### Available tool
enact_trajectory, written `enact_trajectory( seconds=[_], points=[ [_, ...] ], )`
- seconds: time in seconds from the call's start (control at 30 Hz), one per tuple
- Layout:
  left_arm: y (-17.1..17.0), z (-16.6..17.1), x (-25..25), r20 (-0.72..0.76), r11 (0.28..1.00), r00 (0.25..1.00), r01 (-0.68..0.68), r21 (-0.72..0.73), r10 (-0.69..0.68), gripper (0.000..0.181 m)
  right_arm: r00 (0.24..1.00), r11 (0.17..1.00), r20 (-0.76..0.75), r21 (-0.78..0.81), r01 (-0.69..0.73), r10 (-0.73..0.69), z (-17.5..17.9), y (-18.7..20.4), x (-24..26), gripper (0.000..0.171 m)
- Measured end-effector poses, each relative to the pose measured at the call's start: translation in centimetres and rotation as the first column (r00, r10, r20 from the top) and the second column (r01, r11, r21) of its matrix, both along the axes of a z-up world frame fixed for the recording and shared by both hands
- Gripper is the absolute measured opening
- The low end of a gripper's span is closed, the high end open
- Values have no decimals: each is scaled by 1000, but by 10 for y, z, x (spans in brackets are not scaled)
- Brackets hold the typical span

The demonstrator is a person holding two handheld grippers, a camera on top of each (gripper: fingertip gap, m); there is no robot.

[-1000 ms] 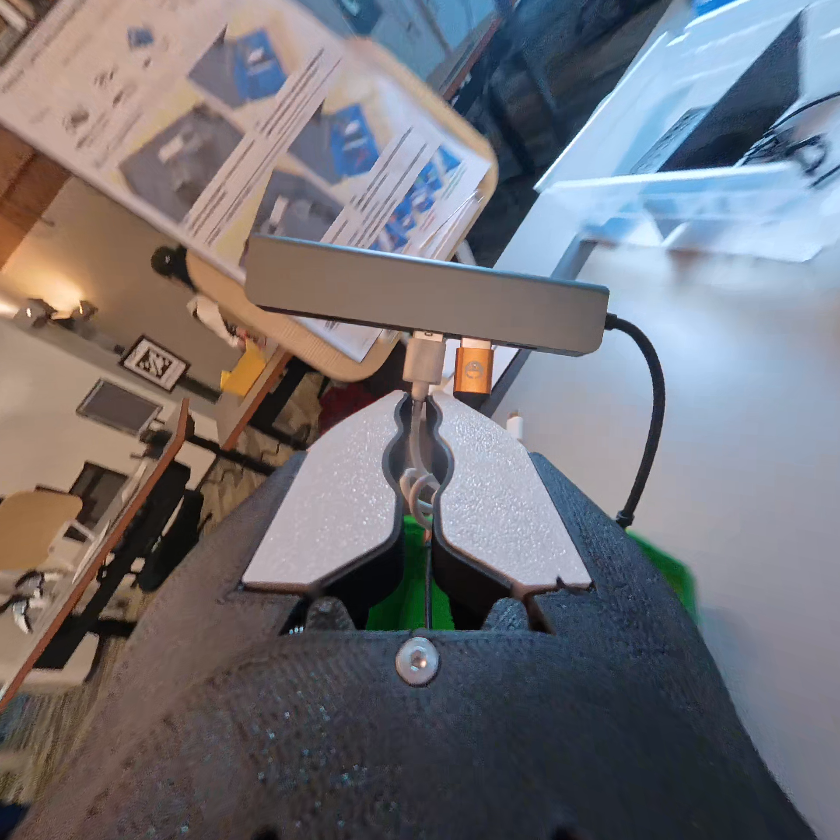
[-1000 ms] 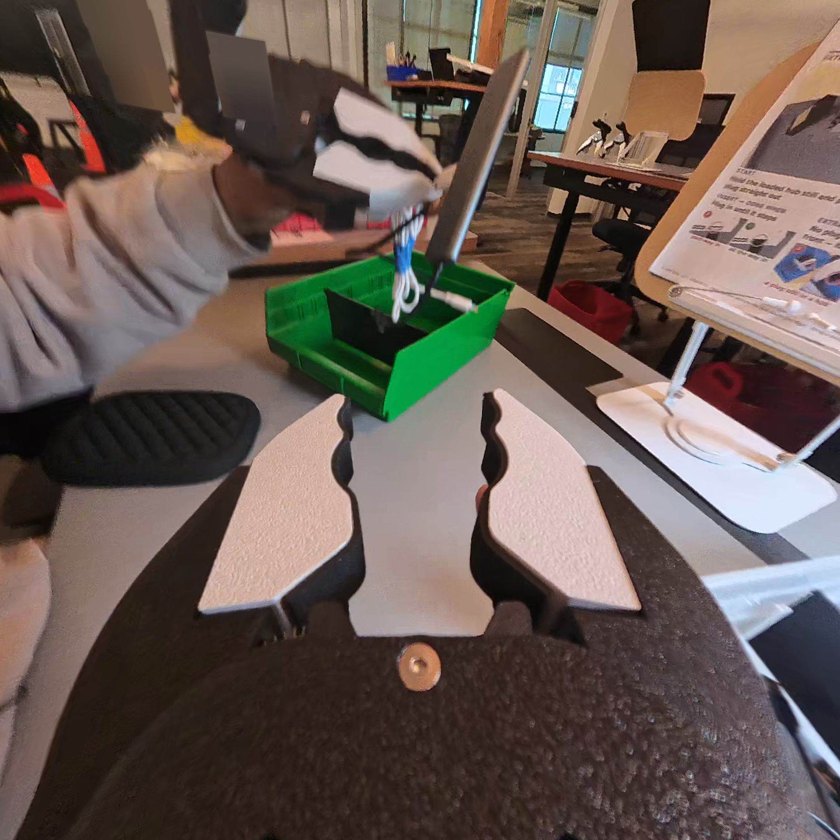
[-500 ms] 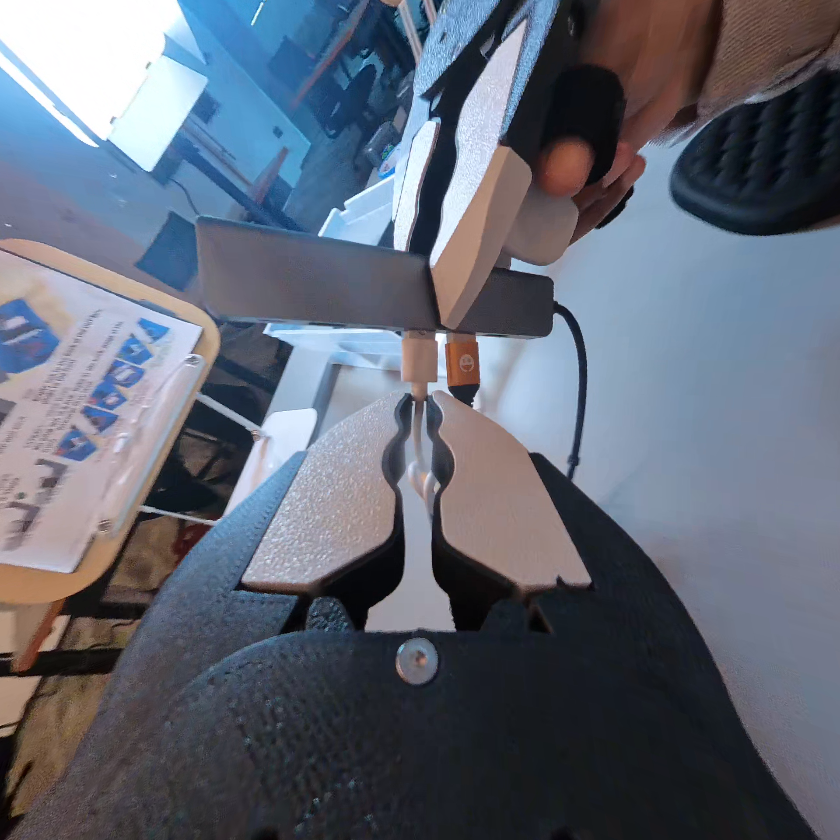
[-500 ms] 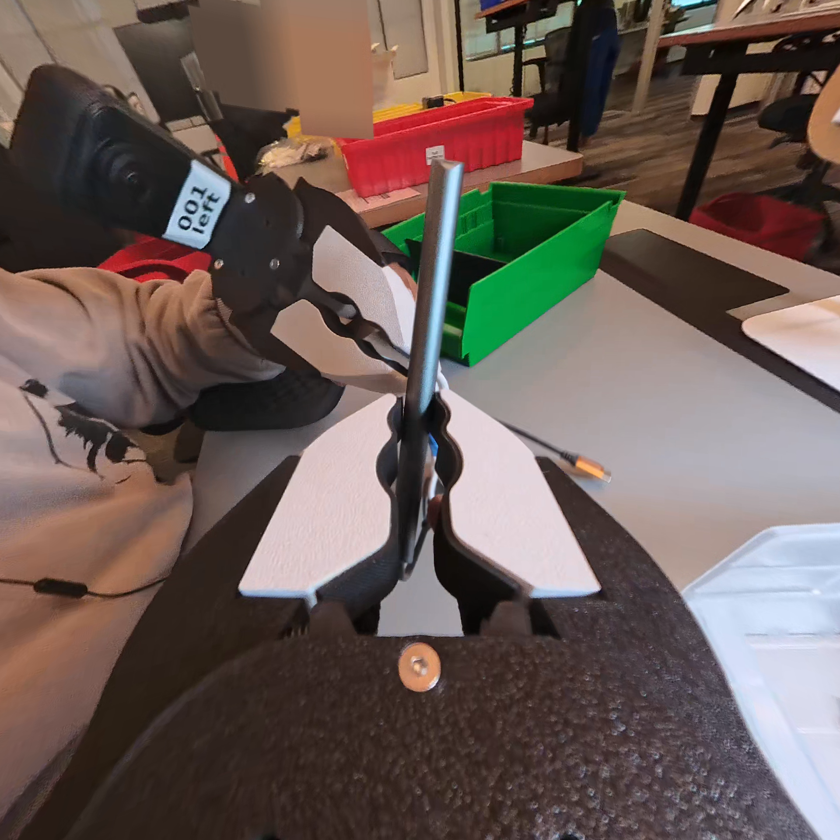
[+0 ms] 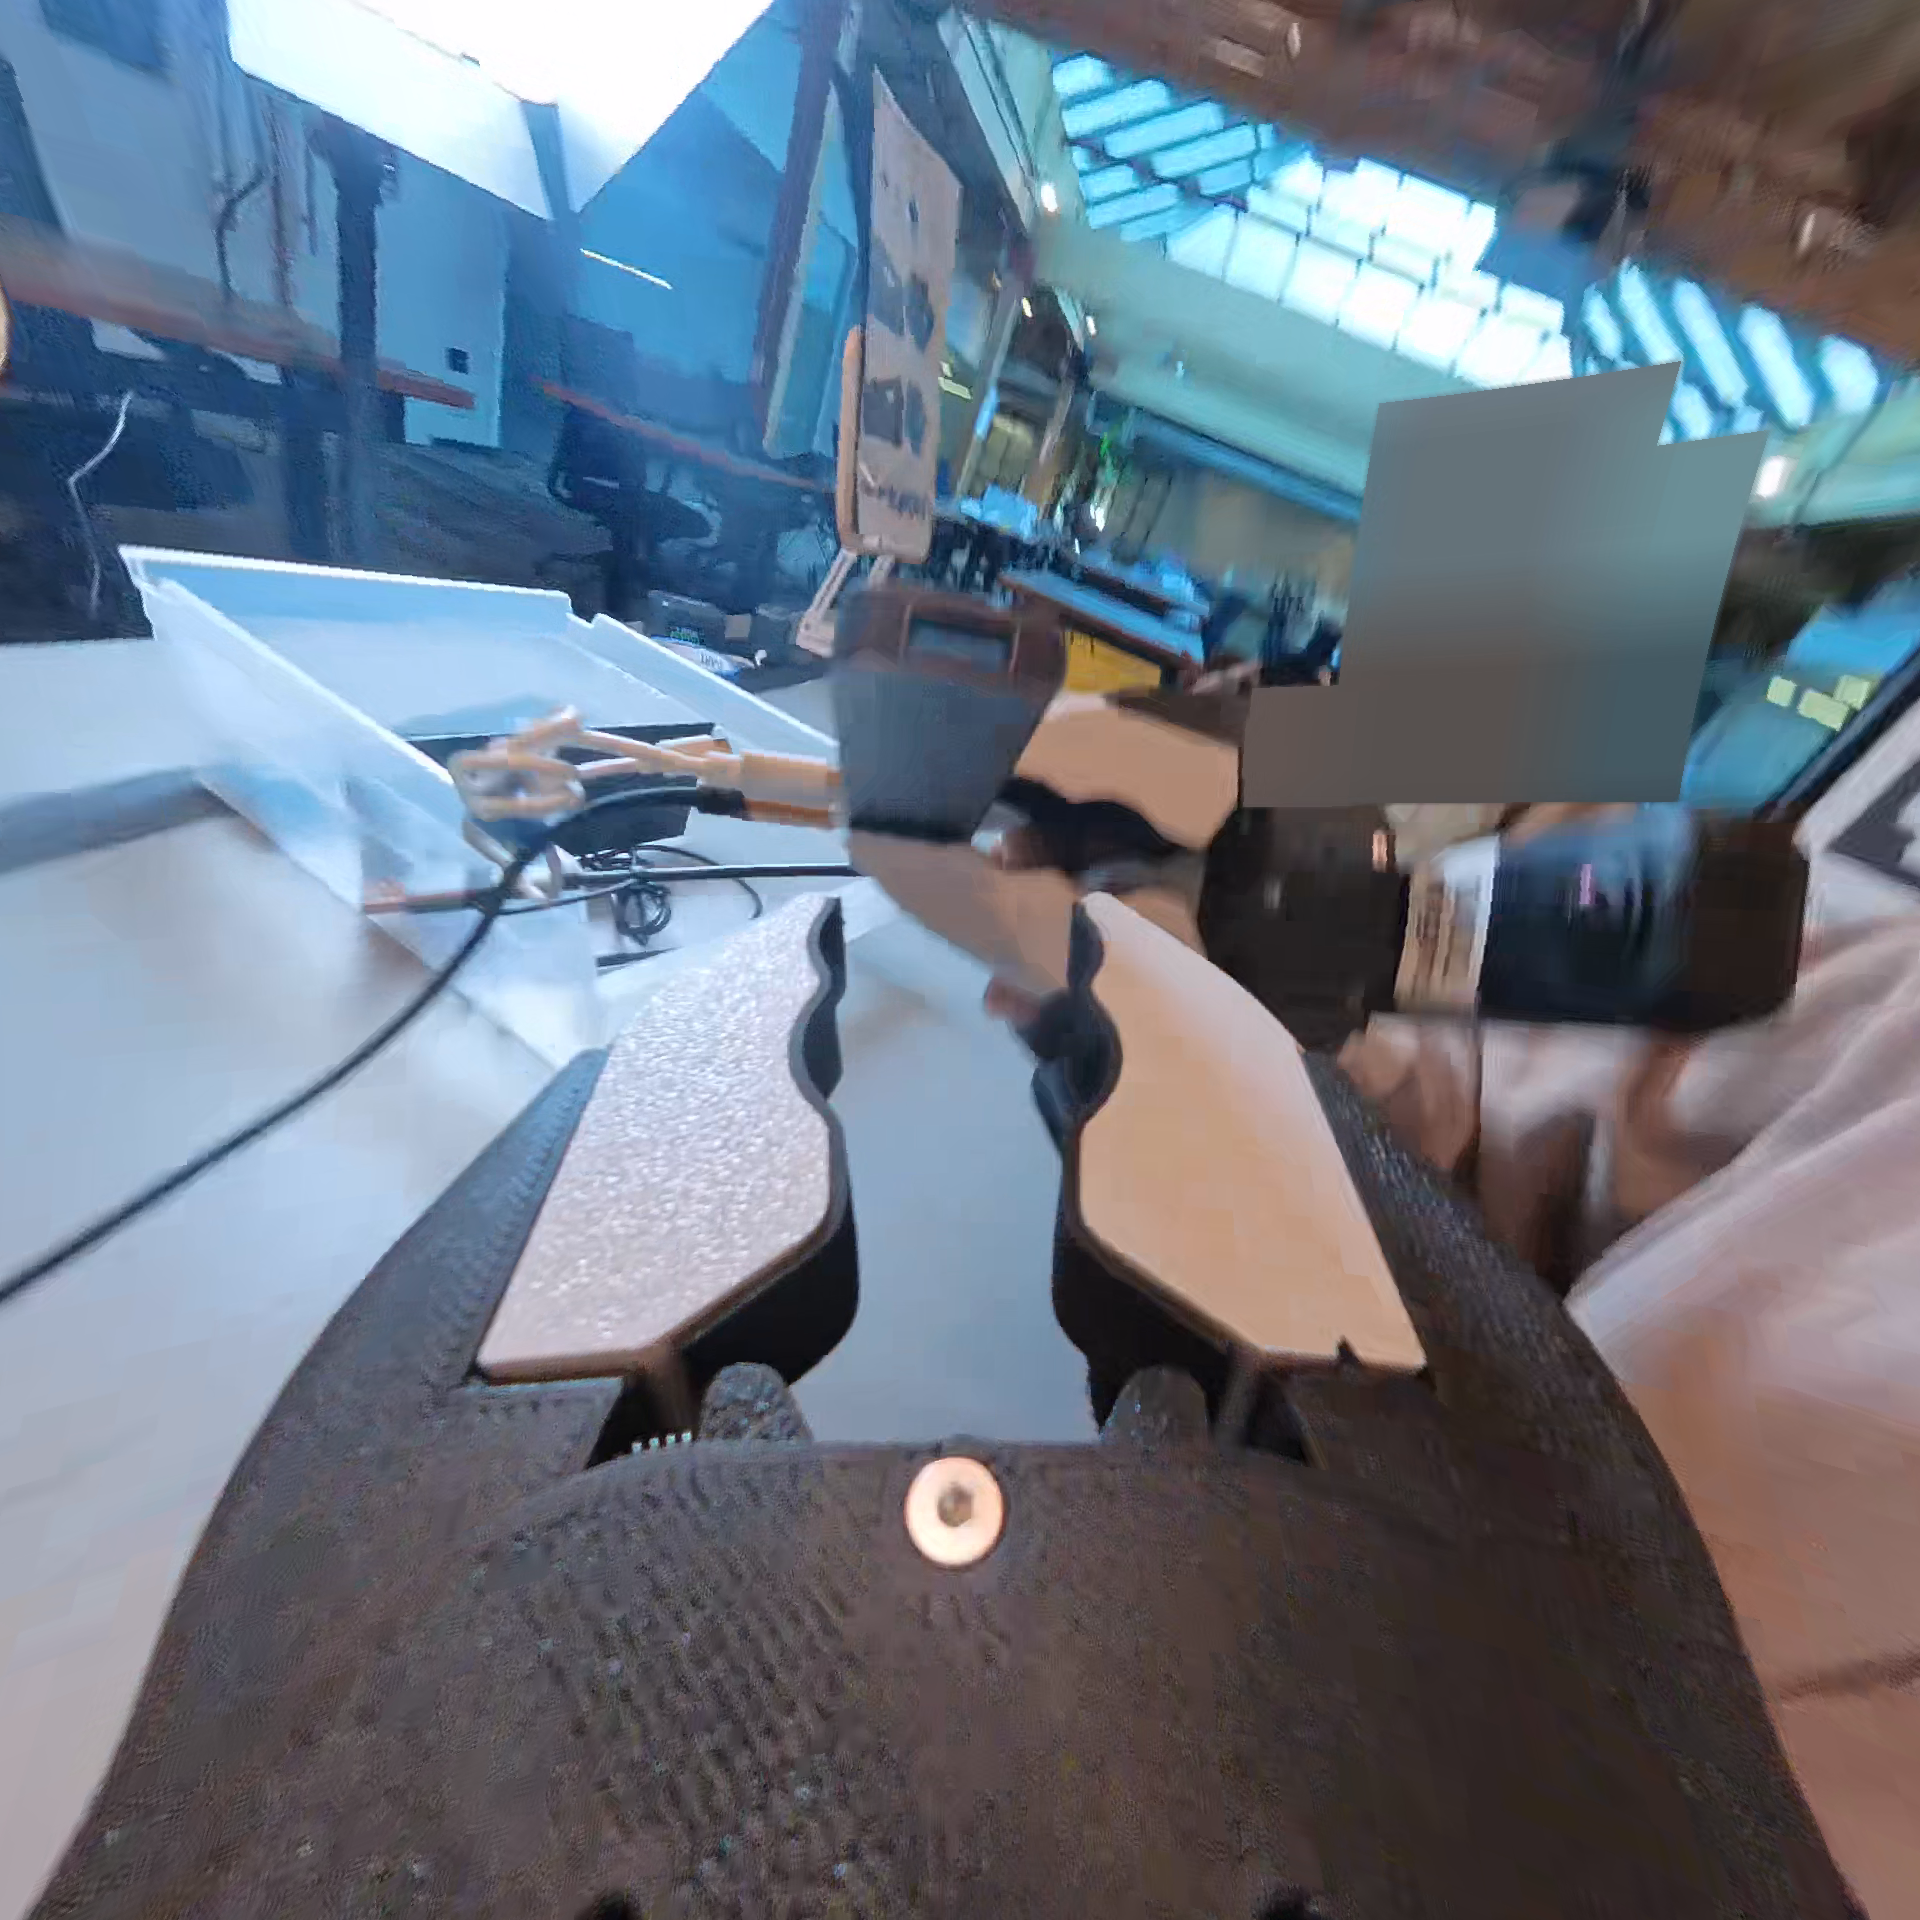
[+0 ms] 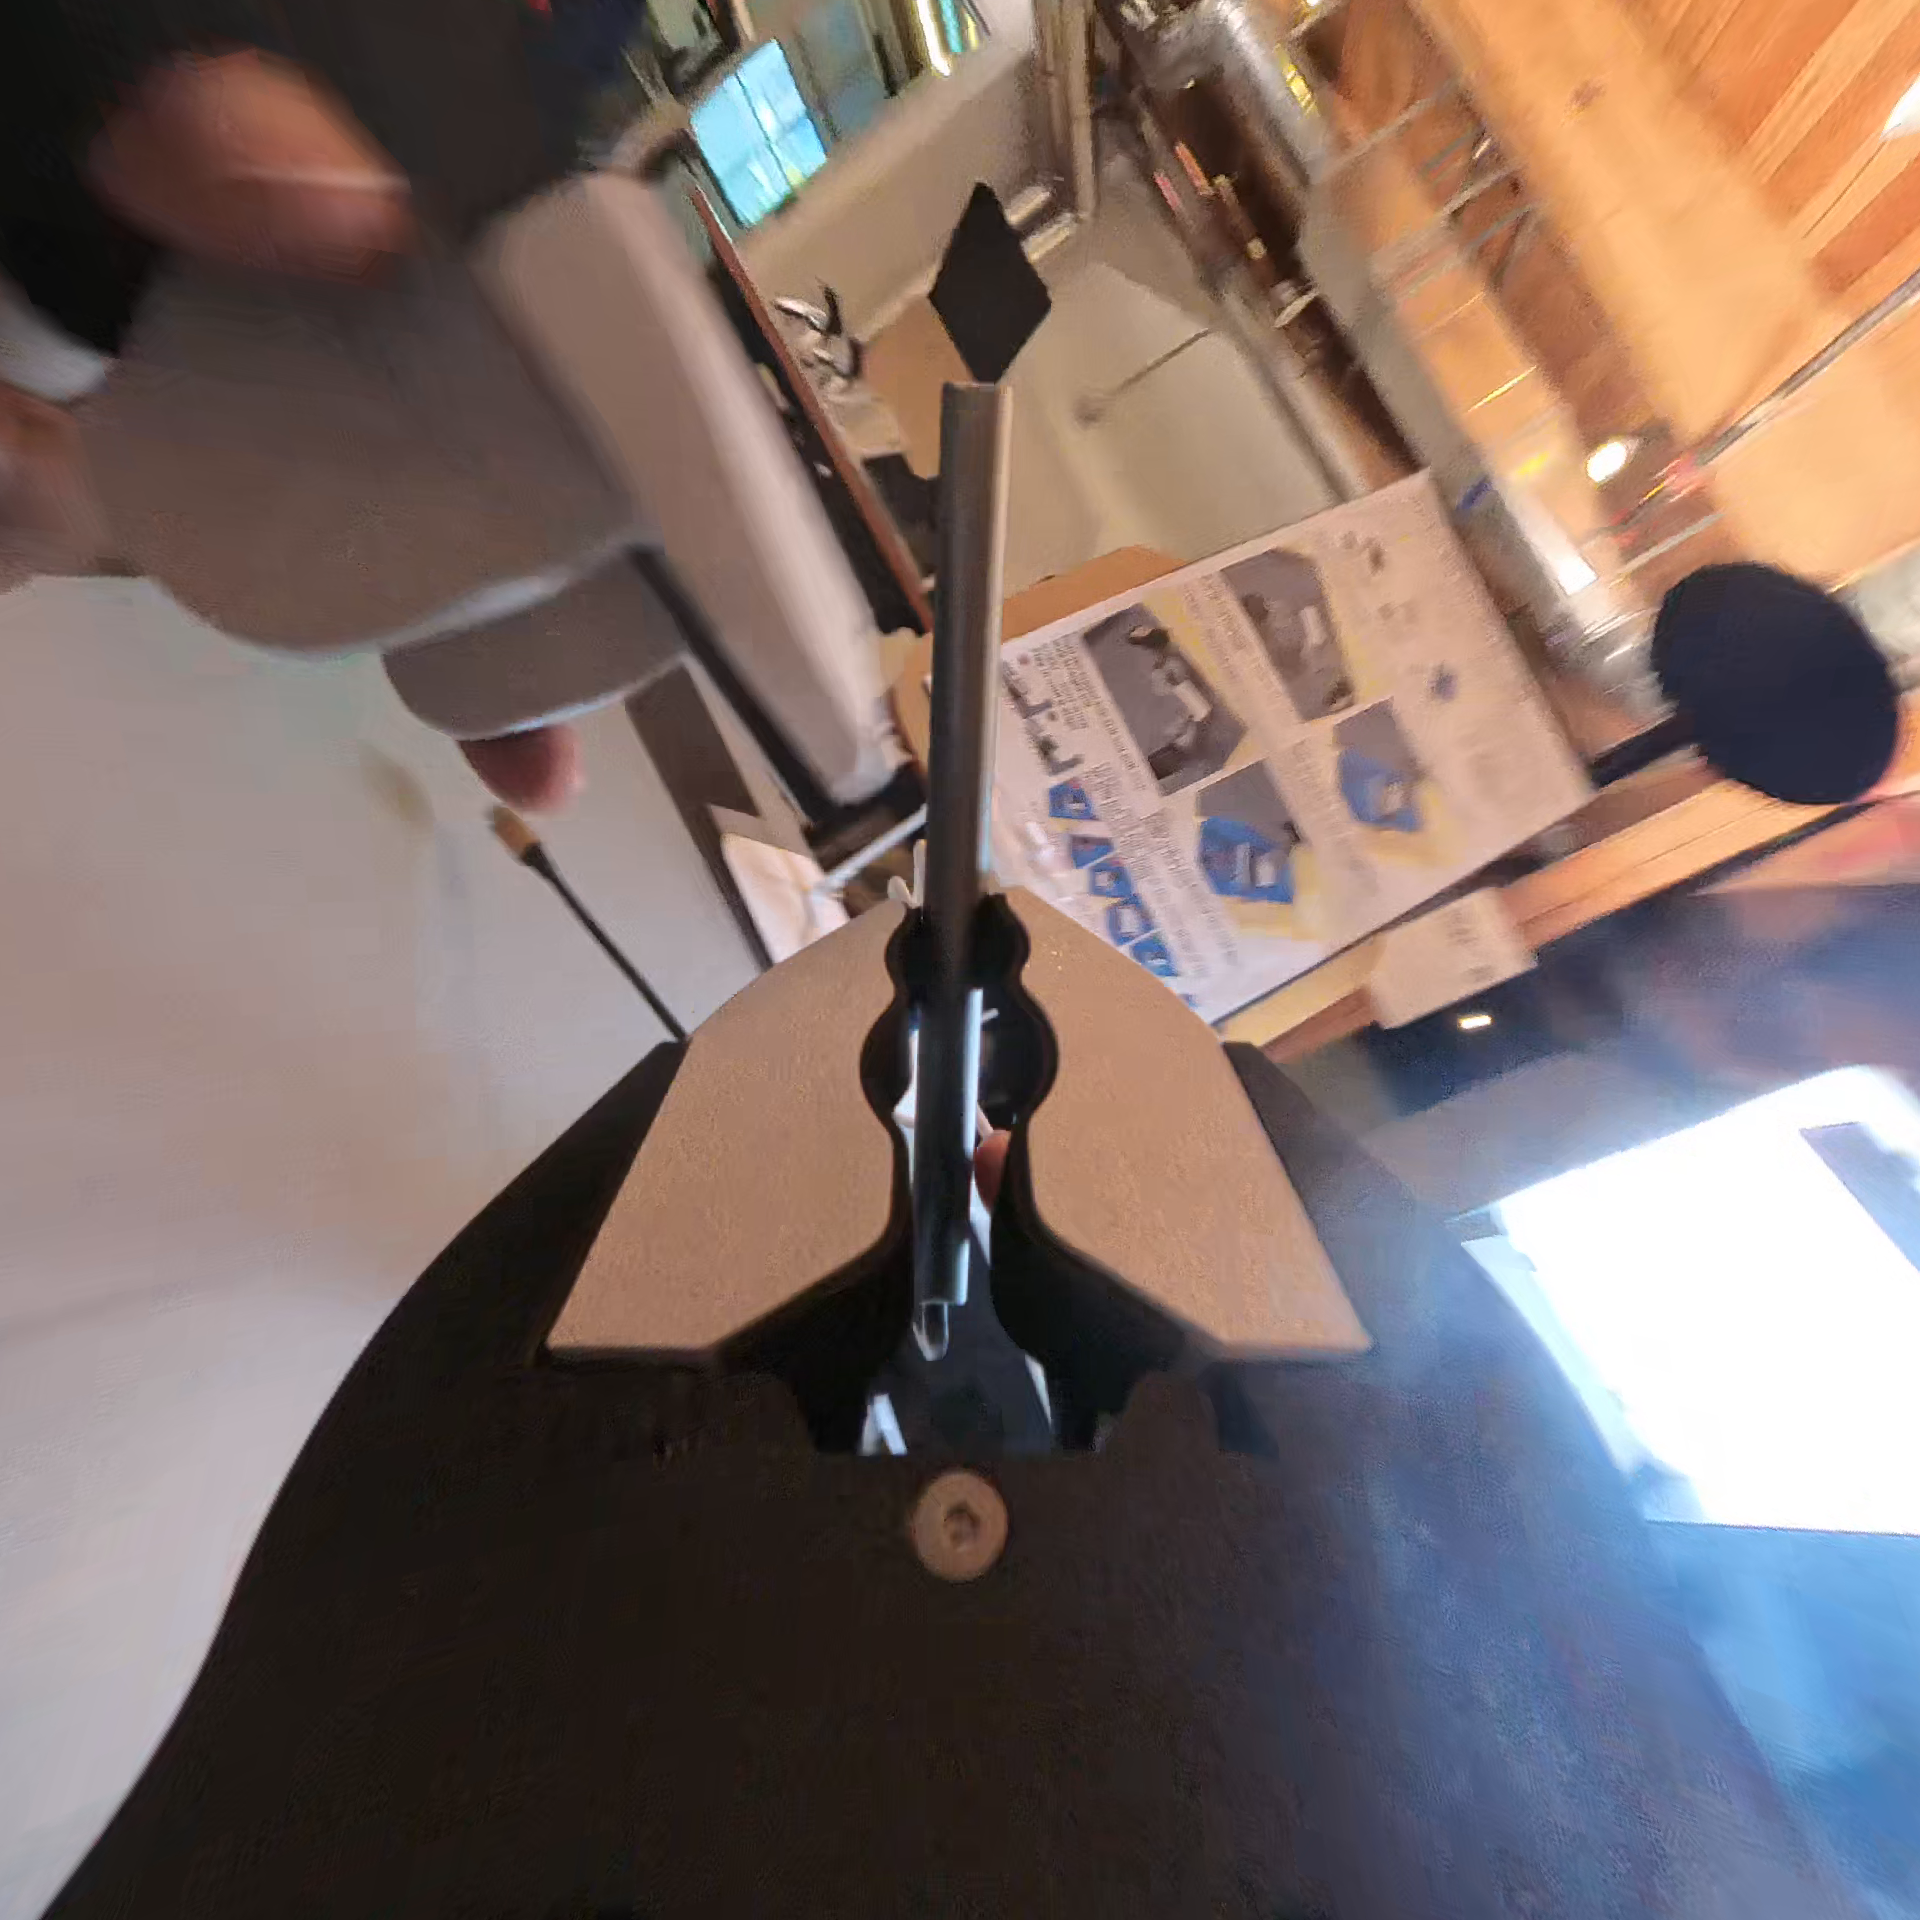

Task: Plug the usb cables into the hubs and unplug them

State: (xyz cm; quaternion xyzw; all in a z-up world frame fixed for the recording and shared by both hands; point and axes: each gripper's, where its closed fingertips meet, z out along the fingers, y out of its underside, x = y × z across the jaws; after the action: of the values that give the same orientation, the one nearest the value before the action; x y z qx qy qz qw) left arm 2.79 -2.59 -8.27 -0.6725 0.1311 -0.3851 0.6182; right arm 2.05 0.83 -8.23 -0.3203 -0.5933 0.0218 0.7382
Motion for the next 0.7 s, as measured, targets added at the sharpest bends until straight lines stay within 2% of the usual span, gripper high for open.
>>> enact_trajectory(
  seconds=[0.13, 0.17, 0.2, 0.3, 0.47, 0.57, 0.63, 0.7],
  points=[
    [20, -11, -14, 173, 986, 973, -139, -95, 154, 40, 996, 977, 32, 198, 76, -84, -23, 1, -21, 11],
    [24, -18, -21, 179, 980, 967, -163, -113, 181, 31, 996, 974, 41, 217, 69, -80, -27, 1, -24, 11],
    [27, -24, -26, 172, 980, 968, -163, -116, 182, 25, 994, 973, 63, 220, 70, -86, -33, 3, -27, 11],
    [30, -38, -32, 194, 977, 969, -116, -180, 151, 24, 992, 970, 96, 236, 59, -84, -47, 4, -31, 11],
    [31, -43, -38, 108, 986, 987, -108, -130, 123, 24, 993, 972, 104, 232, 22, -47, -52, -4, -33, 14],
    [29, -33, -52, 16, 991, 990, -137, -10, 137, 14, 990, 977, 125, 198, -84, 60, -53, -25, -33, 2],
    [24, -28, -59, -131, 989, 982, -124, 86, 135, 11, 983, 987, 117, 60, -146, 138, -50, -31, -29, 9],
    [17, -24, -63, -215, 987, 969, -98, 127, 124, 10, 966, 967, 85, -95, -235, 243, -39, -34, -22, 10]
  ],
)
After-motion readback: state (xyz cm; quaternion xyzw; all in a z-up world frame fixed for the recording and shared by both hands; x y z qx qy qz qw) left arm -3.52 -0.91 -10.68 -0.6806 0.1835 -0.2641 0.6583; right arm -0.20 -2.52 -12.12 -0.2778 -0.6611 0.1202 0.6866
